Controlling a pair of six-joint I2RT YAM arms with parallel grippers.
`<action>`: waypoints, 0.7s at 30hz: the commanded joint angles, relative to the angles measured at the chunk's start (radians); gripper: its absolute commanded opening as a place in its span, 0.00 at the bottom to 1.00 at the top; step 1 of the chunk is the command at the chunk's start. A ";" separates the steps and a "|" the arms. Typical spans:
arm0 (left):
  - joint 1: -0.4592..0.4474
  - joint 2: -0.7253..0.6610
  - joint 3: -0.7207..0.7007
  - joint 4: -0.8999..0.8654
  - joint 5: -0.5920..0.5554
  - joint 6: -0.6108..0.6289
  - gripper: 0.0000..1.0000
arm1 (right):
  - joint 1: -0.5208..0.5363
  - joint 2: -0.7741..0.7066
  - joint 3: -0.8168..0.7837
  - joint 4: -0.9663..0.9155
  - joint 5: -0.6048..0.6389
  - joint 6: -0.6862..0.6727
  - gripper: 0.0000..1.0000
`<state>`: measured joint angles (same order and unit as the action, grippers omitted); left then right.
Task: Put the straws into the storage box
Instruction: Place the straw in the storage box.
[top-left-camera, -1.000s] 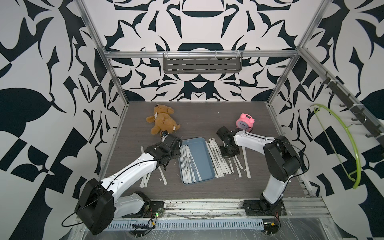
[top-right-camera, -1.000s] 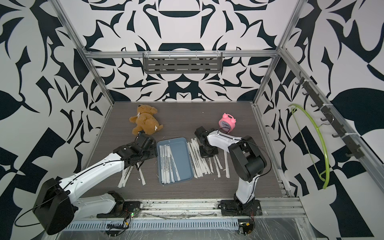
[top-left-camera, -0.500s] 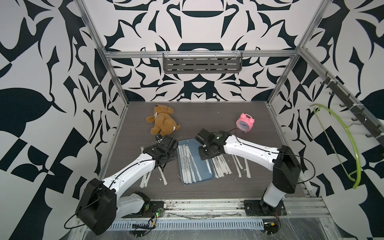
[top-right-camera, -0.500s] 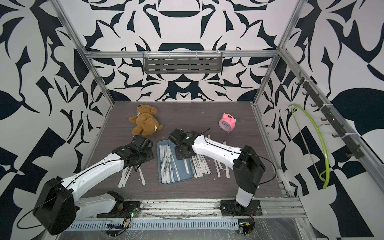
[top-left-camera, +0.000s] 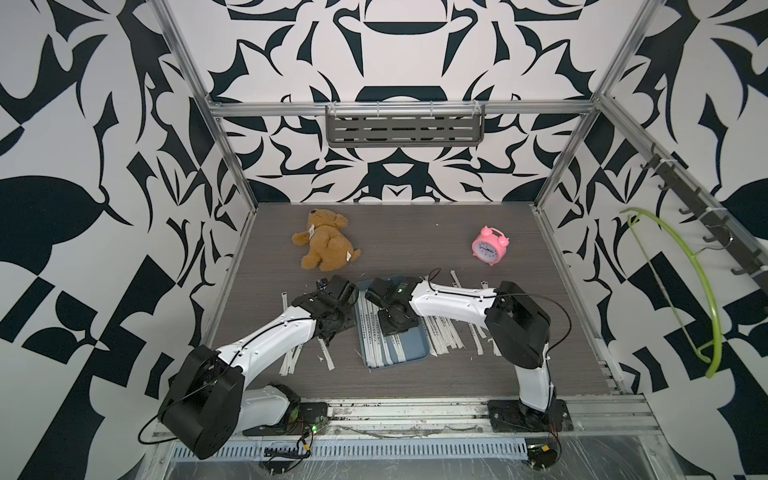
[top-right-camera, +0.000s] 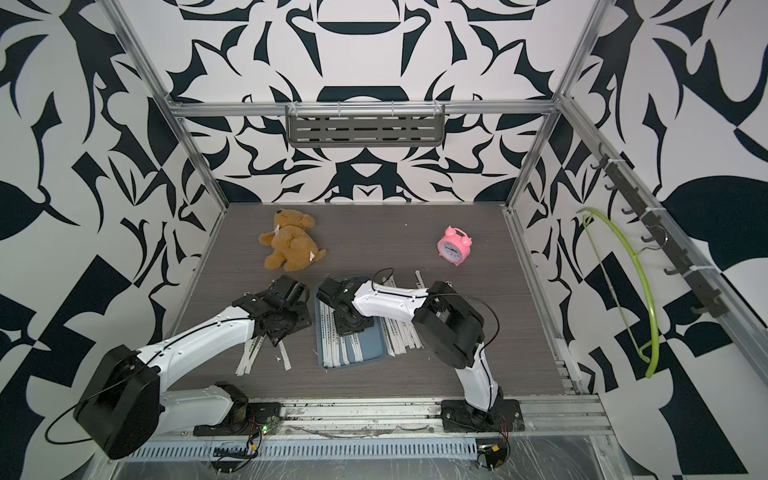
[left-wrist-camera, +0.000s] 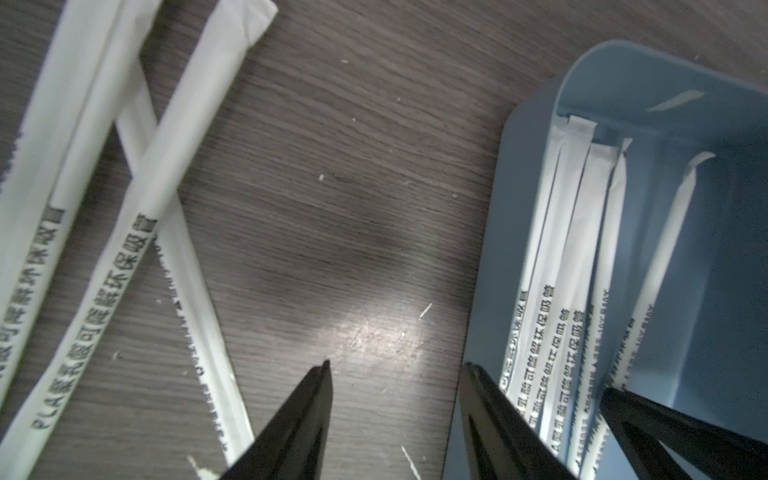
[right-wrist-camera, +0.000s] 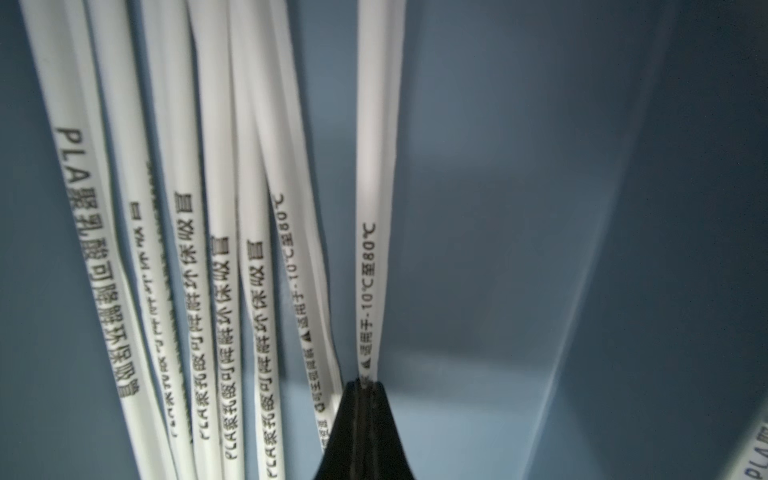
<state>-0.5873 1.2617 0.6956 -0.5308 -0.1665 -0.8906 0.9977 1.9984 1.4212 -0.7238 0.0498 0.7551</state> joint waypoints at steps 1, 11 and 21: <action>0.002 0.005 -0.005 0.015 0.021 -0.002 0.56 | -0.001 -0.009 0.007 -0.010 -0.020 0.007 0.01; 0.002 0.042 -0.002 0.020 0.032 0.000 0.56 | -0.001 -0.012 0.007 -0.002 -0.031 0.067 0.02; 0.001 0.053 0.019 -0.006 0.028 0.007 0.55 | 0.000 -0.007 0.014 0.006 -0.030 0.085 0.07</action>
<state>-0.5873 1.3052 0.6979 -0.5129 -0.1410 -0.8902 0.9974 1.9984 1.4212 -0.7128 0.0185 0.8200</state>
